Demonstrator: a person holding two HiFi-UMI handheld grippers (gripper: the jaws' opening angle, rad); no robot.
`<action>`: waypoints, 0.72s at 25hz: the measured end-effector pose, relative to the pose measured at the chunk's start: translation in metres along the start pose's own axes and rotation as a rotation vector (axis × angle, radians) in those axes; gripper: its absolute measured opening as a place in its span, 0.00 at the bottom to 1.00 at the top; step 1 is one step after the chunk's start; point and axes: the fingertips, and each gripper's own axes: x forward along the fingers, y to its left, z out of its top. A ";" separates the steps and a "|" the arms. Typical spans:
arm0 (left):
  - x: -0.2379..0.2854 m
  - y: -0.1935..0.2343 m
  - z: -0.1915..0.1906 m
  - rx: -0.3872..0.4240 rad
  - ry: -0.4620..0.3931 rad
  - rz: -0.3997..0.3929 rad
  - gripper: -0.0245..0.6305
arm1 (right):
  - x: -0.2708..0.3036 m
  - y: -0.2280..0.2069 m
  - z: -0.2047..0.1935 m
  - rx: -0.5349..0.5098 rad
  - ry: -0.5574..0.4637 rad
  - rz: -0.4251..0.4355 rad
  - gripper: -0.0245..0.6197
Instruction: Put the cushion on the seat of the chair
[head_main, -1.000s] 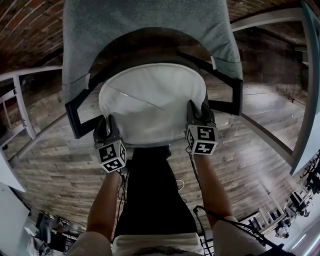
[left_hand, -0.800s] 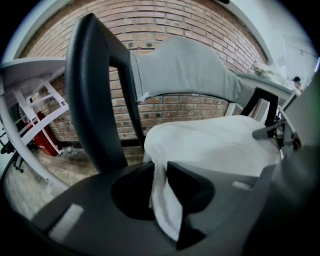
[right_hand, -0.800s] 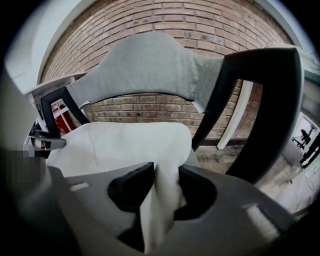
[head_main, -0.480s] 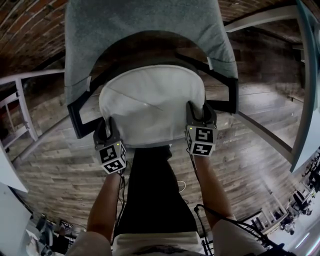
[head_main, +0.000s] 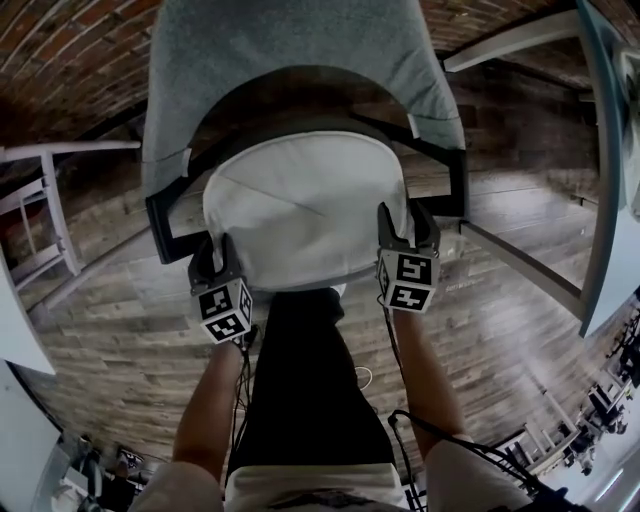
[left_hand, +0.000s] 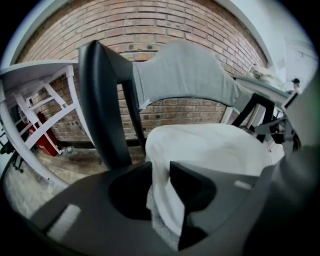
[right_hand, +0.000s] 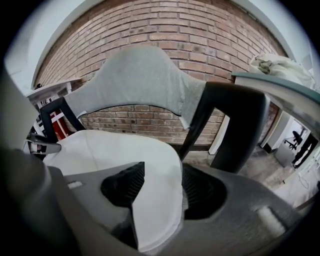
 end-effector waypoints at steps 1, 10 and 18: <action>-0.002 0.000 0.001 0.000 -0.003 -0.003 0.16 | -0.002 0.002 0.001 -0.005 -0.004 0.007 0.40; -0.028 0.003 0.006 0.002 -0.029 0.010 0.18 | -0.030 0.022 0.003 0.025 -0.026 0.058 0.40; -0.083 -0.009 0.047 0.028 -0.075 -0.020 0.18 | -0.083 0.042 0.034 0.024 -0.044 0.133 0.40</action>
